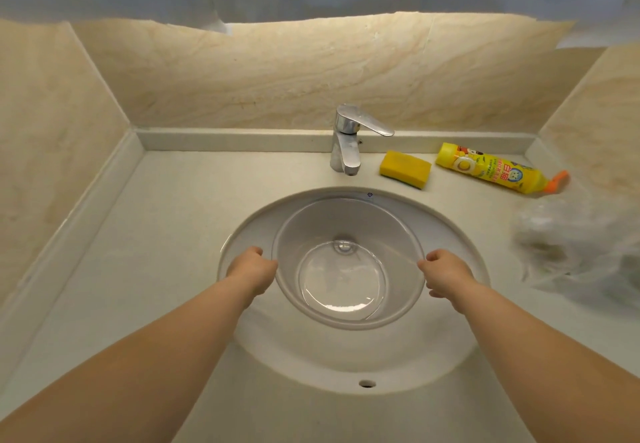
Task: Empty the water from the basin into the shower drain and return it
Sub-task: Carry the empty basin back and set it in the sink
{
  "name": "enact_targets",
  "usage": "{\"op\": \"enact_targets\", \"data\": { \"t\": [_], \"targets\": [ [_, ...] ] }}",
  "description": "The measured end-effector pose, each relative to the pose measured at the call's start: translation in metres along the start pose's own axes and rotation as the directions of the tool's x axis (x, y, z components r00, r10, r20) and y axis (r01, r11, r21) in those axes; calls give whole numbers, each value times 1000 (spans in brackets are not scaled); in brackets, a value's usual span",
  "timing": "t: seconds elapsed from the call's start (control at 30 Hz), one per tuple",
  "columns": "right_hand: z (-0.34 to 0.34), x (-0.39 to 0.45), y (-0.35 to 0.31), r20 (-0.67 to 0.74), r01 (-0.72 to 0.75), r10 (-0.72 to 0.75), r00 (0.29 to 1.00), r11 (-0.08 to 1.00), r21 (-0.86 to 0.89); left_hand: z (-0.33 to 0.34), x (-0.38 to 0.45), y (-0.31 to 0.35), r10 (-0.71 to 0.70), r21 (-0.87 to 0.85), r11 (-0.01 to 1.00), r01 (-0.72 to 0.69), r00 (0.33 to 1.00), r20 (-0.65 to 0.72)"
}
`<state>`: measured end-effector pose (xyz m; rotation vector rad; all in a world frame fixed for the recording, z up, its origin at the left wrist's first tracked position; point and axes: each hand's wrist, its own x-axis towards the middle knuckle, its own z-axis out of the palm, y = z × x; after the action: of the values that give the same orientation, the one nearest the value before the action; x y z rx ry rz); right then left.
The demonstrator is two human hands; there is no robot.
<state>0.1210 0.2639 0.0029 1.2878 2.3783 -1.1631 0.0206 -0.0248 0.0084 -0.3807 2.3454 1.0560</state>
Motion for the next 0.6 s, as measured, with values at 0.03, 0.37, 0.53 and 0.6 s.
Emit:
{"op": "enact_targets", "data": {
  "t": [0.03, 0.37, 0.53, 0.6],
  "targets": [
    [2, 1, 2, 12, -1, 1, 1000, 1000, -7, 3, 1, -1, -4, -12, 1000, 4, 1000, -4],
    [9, 23, 16, 37, 68, -71, 997, 995, 68, 36, -5, -9, -27, -237, 971, 18, 999, -34],
    [3, 32, 12, 42, 60, -64, 997, 993, 98, 44, -10, -8, -43, -257, 966, 30, 998, -42],
    [3, 35, 12, 49, 47, -54, 997, 991, 126, 45, -10, -7, -51, -254, 966, 40, 998, -39]
  ]
}}
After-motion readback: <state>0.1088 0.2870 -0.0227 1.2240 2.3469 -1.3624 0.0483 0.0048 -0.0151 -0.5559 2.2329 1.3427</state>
